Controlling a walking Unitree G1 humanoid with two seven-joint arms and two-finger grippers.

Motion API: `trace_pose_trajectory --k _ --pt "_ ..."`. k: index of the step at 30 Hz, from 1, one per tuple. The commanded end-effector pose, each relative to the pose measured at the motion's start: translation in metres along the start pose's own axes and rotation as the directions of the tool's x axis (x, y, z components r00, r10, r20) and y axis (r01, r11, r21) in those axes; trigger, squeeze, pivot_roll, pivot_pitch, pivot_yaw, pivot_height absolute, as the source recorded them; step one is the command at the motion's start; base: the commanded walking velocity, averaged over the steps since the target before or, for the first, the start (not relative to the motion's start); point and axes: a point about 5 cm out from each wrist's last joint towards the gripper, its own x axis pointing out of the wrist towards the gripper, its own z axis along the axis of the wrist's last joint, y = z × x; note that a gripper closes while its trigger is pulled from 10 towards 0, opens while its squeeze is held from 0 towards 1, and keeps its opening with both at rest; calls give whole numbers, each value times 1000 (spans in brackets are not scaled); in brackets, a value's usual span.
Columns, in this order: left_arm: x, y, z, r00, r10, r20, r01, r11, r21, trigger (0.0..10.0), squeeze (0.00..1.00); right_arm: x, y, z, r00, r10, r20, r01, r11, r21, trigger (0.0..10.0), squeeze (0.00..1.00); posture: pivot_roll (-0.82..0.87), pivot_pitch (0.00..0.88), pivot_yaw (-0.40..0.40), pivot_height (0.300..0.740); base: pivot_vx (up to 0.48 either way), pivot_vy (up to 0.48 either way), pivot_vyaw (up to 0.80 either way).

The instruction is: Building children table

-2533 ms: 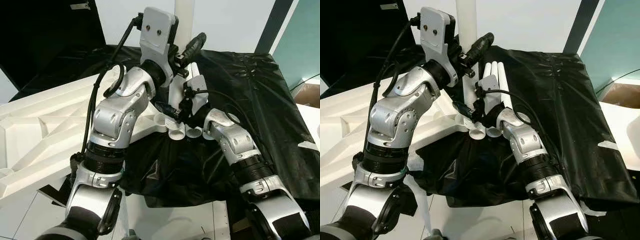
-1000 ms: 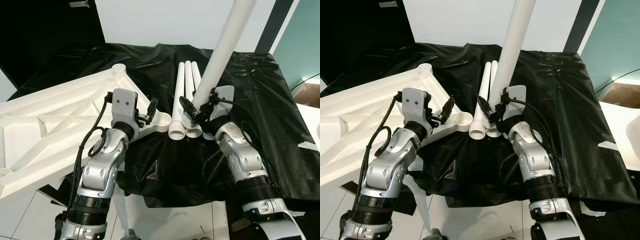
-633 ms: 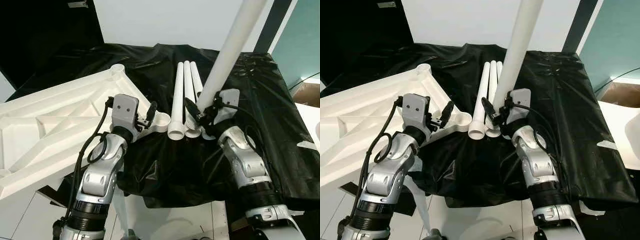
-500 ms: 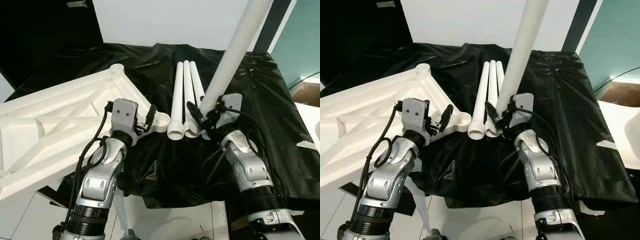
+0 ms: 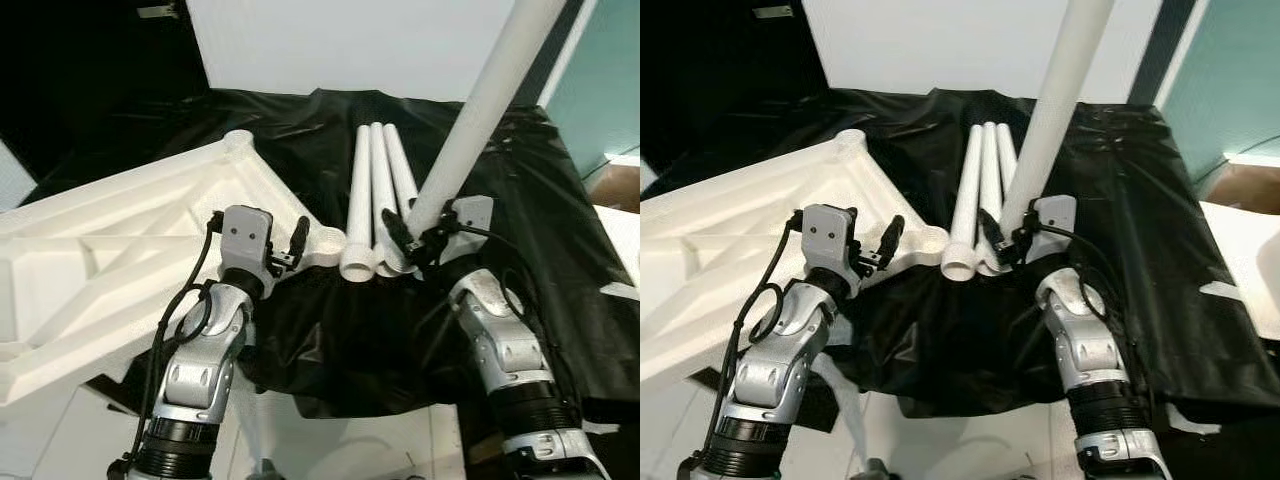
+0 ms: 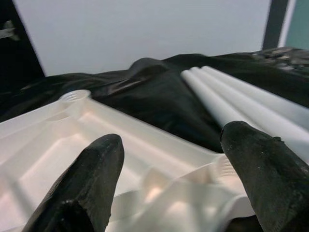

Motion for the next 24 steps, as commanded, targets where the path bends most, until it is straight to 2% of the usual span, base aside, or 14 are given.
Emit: trace_pose_trajectory --k 1,24 --pt "0 4 -5 1000 13 -22 -14 1000 -3 10000 0 0 5 -1 1000 12 3 -12 1000 -3 10000 0 82 76 17 740 0 454 0" --pt "3 2 -2 1000 -6 -11 5 1000 -7 10000 0 2 5 0 1000 10 13 -10 1000 -10 10000 0 86 72 21 740 0 470 0"
